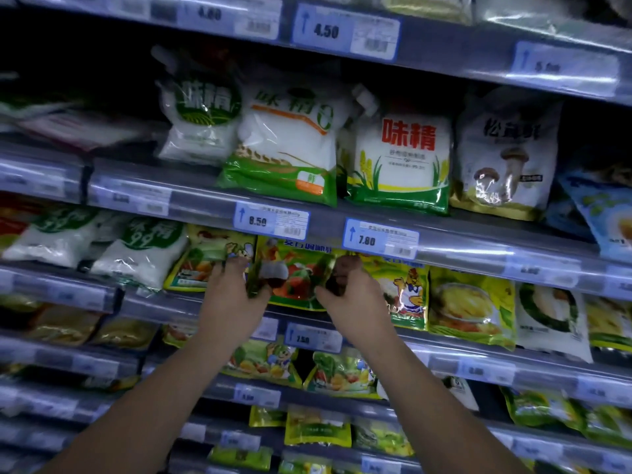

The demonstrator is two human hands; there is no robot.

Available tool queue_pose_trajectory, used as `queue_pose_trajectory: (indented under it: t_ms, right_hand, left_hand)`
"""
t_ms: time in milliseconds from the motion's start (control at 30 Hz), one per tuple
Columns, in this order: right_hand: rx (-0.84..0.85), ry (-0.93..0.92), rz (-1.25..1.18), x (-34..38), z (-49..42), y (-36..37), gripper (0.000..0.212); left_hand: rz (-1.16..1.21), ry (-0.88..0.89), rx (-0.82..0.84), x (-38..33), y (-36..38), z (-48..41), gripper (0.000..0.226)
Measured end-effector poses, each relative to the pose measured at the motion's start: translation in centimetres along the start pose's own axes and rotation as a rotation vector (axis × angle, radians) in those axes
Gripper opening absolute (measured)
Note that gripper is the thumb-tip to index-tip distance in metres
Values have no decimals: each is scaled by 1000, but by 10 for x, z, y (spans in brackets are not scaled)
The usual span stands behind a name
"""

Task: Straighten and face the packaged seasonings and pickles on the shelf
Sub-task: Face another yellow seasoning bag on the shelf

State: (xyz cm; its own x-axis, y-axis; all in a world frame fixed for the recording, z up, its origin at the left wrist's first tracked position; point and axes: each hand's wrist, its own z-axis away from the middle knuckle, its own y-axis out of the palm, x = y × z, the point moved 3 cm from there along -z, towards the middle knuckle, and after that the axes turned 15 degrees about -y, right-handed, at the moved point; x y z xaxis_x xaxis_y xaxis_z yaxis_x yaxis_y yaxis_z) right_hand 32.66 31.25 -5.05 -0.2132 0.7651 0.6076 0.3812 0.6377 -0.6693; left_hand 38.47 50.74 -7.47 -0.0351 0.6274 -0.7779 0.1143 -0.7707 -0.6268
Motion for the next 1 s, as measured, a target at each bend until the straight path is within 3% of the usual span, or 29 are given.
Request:
queue_pose_trajectory:
  t_ms: [133,267,567,633,733,833,933,1000]
  right_hand:
    - [53,157,-73,3,-16,31,74]
    - [-134,223,-198,-1,-18,33,53]
    - [-261,284,-565,13,-5,5,22]
    - [-257,277,-602,13,6,0,43]
    - [-204,240,-660,18,33,-4,63]
    - [-109,234,-761,15,69,-2,50]
    - [-63,247,-909,12,103,-6,30]
    - [-32,268,-976,12,122,-11,28]
  left_hand:
    - [-82,106,65,3,4,-4,44]
    - [-63,130,79,9,5,-9,39]
    - [150,142,154,9,-10,2,37]
    - [269,106,159,4,-18,9,32]
    - [432,-24,383,1,-25,22,33]
    - [545,-108,581,6,-27,53,29]
    - [658,-166,634,16,-25,84,26]
    - [687,-189,657,21,-23,104,30]
